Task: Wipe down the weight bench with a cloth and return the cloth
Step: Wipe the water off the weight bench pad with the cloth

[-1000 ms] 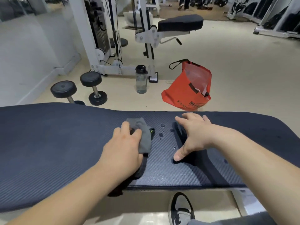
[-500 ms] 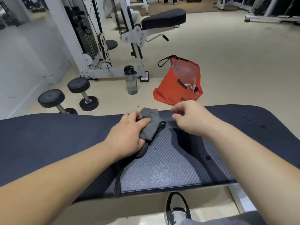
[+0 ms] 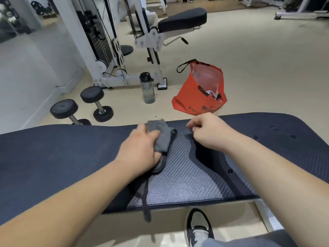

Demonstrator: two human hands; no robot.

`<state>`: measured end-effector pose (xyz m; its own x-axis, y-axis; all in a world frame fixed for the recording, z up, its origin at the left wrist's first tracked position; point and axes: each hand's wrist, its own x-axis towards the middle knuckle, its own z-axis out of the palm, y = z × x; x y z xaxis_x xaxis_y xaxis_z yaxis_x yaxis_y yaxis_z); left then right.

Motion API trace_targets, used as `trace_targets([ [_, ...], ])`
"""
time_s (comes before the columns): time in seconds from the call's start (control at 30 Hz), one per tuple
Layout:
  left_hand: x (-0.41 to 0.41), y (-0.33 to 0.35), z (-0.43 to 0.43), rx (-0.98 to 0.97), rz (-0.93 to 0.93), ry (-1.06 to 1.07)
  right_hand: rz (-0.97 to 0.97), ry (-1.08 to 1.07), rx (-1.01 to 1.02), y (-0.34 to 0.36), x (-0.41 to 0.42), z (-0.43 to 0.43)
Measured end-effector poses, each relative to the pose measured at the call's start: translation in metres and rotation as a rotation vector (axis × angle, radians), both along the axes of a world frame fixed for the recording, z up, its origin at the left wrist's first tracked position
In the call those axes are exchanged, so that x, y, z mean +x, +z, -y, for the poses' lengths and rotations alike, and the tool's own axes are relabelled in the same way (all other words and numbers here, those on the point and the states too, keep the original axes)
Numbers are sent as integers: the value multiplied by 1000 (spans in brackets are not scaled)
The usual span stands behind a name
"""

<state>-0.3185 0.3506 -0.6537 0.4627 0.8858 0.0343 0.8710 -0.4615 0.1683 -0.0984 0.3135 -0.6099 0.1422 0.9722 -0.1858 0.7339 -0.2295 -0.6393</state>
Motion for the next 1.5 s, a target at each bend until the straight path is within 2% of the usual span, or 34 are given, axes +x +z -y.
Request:
trace_targets([
  [0.07, 13, 1, 3, 8, 9, 214, 3, 14, 3, 1, -2, 1],
  [0.1, 22, 1, 14, 29, -29, 224, 5, 13, 8, 1, -3, 2],
  [0.17, 33, 4, 52, 51, -67, 74, 2, 16, 19, 2, -4, 2],
  [0.27, 17, 6, 102, -6, 0, -328, -11, 37, 32, 3, -8, 3],
  [0.33, -5, 7, 97, -41, -16, -423, -7, 54, 46, 2, -13, 3],
  [0.4, -20, 1, 71, -3, -35, -289, 0, 71, 46, 1, -18, 4],
  [0.53, -15, -2, 37, 47, -12, 262, 20, 109, 10, 0, -29, 7],
  [0.6, 3, 0, 58, 75, -49, 311, 52, 101, 29, 2, -32, 5],
  [0.63, 11, 1, 75, 83, -46, 233, 71, 87, 48, 4, -33, 4],
  [0.7, 16, -2, 104, 51, -16, -87, 103, 62, 86, 8, -36, 3],
  [0.77, 1, 2, 94, 1, 10, -353, 127, 64, 110, 10, -40, 1],
  [0.8, -8, 3, 79, -3, -12, -392, 134, 69, 115, 9, -42, 1],
  [0.83, -15, 4, 63, 4, -63, -342, 135, 76, 114, 9, -44, 1],
  [0.9, -26, 8, 32, 13, -166, -55, 128, 95, 103, 7, -48, 2],
  [0.97, -26, 13, 19, -17, -189, 242, 120, 98, 89, 6, -49, 3],
  [1.0, -21, 14, 22, -33, -178, 314, 119, 92, 86, 6, -49, 3],
  [1.07, -10, 13, 48, -35, -172, 272, 119, 81, 89, 4, -48, 2],
  [1.17, -5, 14, 82, -40, -126, -66, 119, 89, 86, 3, -53, 1],
  [1.23, -21, 19, 66, -54, -109, -182, 132, 110, 76, 3, -58, 1],
  [1.27, -31, 19, 54, -62, -120, -141, 133, 117, 68, 4, -59, 2],
  [1.33, -48, 19, 42, -56, -111, 89, 127, 122, 58, 5, -59, 4],
  [1.4, -45, 15, 51, -84, -29, 287, 122, 126, 45, 6, -58, 7],
  [1.5, -32, 16, 62, -284, 167, 215, 123, 157, 36, 5, -63, 10],
])
